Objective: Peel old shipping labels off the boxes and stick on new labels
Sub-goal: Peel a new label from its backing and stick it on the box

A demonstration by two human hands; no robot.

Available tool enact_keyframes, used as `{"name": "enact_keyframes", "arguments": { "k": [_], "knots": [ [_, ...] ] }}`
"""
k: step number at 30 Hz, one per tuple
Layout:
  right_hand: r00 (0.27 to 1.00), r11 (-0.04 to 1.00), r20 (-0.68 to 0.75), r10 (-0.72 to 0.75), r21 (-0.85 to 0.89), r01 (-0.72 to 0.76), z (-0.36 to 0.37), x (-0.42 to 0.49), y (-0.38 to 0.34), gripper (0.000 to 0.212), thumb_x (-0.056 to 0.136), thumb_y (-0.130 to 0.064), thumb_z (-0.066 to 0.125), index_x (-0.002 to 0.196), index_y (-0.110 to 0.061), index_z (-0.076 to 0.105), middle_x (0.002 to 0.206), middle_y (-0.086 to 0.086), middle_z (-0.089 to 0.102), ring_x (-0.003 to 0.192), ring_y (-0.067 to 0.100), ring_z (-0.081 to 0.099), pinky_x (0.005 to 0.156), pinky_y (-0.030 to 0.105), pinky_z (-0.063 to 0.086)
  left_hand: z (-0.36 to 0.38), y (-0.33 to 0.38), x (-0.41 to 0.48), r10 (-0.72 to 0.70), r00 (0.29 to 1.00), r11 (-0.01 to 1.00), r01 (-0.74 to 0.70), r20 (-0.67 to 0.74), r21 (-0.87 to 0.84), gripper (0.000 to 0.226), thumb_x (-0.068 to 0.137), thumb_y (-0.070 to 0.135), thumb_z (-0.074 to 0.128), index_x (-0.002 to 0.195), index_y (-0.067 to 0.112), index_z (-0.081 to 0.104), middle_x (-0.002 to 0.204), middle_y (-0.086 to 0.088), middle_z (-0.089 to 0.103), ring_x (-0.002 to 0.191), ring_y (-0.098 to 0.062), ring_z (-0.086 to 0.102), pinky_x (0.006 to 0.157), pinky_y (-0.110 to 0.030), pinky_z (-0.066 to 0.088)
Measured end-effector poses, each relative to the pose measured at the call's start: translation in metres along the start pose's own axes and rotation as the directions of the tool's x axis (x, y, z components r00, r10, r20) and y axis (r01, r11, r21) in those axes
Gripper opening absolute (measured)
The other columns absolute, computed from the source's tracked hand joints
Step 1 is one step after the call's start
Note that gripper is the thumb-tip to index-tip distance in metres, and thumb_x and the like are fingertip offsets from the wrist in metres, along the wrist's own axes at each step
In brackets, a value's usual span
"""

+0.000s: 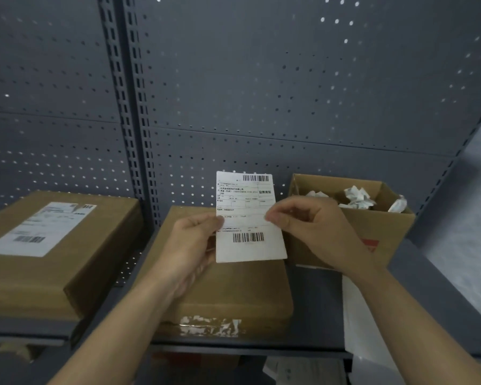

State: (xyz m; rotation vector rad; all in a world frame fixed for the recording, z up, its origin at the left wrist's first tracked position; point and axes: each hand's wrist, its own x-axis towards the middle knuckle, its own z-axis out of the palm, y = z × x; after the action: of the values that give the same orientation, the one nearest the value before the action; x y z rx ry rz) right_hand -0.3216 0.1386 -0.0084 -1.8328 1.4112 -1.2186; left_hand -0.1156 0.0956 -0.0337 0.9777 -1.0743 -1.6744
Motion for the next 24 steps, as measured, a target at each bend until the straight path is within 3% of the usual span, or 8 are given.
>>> {"name": "enact_keyframes", "arguments": {
  "k": [3, 7, 10, 13, 16, 19, 24],
  "knots": [
    [0.978, 0.984, -0.193, 0.075, -0.143, -0.104, 0.004, 0.008, 0.007, 0.009, 0.091, -0.029, 0.067, 0.092, -0.024, 0.074, 0.085, -0.013, 0.073, 0.082, -0.002, 0.066, 0.068, 0.008, 0.048, -0.014, 0.003, 0.003, 0.009, 1.0, 1.0, -0.009, 0.011, 0.02, 0.025, 0.101, 0.009, 0.048, 0.107, -0.002, 0.07, 0.101, -0.015, 0.075, 0.095, -0.027, 0.073, 0.077, -0.036, 0.062],
    [0.95, 0.952, -0.058, 0.306, 0.029, -0.305, 0.02, 0.01, 0.011, 0.018, 0.093, -0.033, 0.065, 0.1, -0.02, 0.074, 0.087, 0.001, 0.075, 0.049, 0.001, 0.05, 0.047, 0.011, 0.036, -0.026, 0.006, 0.009, 0.002, 1.0, 0.999, -0.003, 0.03, 0.034, 0.024, 0.101, 0.009, 0.048, 0.108, -0.001, 0.069, 0.102, -0.014, 0.075, 0.096, -0.027, 0.073, 0.079, -0.037, 0.061],
    [0.929, 0.922, -0.013, 0.369, 0.132, -0.365, 0.031, 0.011, 0.011, 0.013, 0.093, -0.024, 0.067, 0.098, -0.014, 0.074, 0.088, 0.005, 0.076, 0.049, 0.005, 0.043, 0.046, 0.016, 0.035, -0.032, 0.007, 0.013, -0.004, 0.998, 0.996, -0.001, 0.061, 0.09, 0.023, 0.101, 0.009, 0.05, 0.107, -0.001, 0.07, 0.102, -0.014, 0.076, 0.096, -0.027, 0.073, 0.079, -0.037, 0.062],
    [0.925, 0.921, -0.017, 0.38, 0.104, -0.376, 0.035, 0.013, 0.012, 0.011, 0.093, -0.021, 0.066, 0.094, -0.014, 0.075, 0.084, 0.003, 0.076, 0.049, 0.005, 0.043, 0.046, 0.015, 0.035, -0.04, 0.004, 0.018, -0.012, 0.997, 0.976, -0.006, 0.081, 0.217, 0.02, 0.099, 0.008, 0.054, 0.107, 0.001, 0.071, 0.101, -0.01, 0.076, 0.094, -0.023, 0.074, 0.079, -0.035, 0.061],
    [0.913, 0.908, -0.006, 0.409, 0.097, -0.407, 0.039, 0.015, 0.015, 0.011, 0.091, -0.021, 0.068, 0.093, -0.013, 0.075, 0.092, 0.015, 0.073, 0.049, 0.005, 0.043, 0.046, 0.017, 0.036, -0.05, 0.001, 0.02, -0.032, 0.991, 0.946, -0.011, 0.128, 0.323, 0.019, 0.095, 0.005, 0.06, 0.109, 0.004, 0.072, 0.104, -0.006, 0.076, 0.097, -0.021, 0.073, 0.088, -0.039, 0.059],
    [0.899, 0.895, 0.007, 0.438, 0.086, -0.437, 0.044, 0.016, 0.02, 0.011, 0.089, -0.022, 0.071, 0.092, -0.012, 0.075, 0.099, 0.024, 0.07, 0.05, 0.005, 0.043, 0.048, 0.02, 0.037, -0.056, 0.0, 0.02, -0.044, 0.989, 0.934, -0.009, 0.14, 0.357, 0.02, 0.091, 0.0, 0.065, 0.108, 0.005, 0.073, 0.101, -0.005, 0.077, 0.095, -0.02, 0.074, 0.084, -0.036, 0.06],
    [0.879, 0.877, 0.031, 0.476, 0.052, -0.477, 0.049, 0.019, 0.023, 0.018, 0.085, -0.029, 0.075, 0.095, -0.014, 0.075, 0.097, 0.015, 0.074, 0.052, 0.004, 0.047, 0.051, 0.022, 0.039, -0.066, 0.004, 0.02, -0.016, 0.986, 0.902, -0.057, 0.167, 0.427, 0.036, 0.086, -0.003, 0.07, 0.114, 0.019, 0.068, 0.095, -0.007, 0.077, 0.091, -0.021, 0.075, 0.079, -0.037, 0.061]
  ]
}}
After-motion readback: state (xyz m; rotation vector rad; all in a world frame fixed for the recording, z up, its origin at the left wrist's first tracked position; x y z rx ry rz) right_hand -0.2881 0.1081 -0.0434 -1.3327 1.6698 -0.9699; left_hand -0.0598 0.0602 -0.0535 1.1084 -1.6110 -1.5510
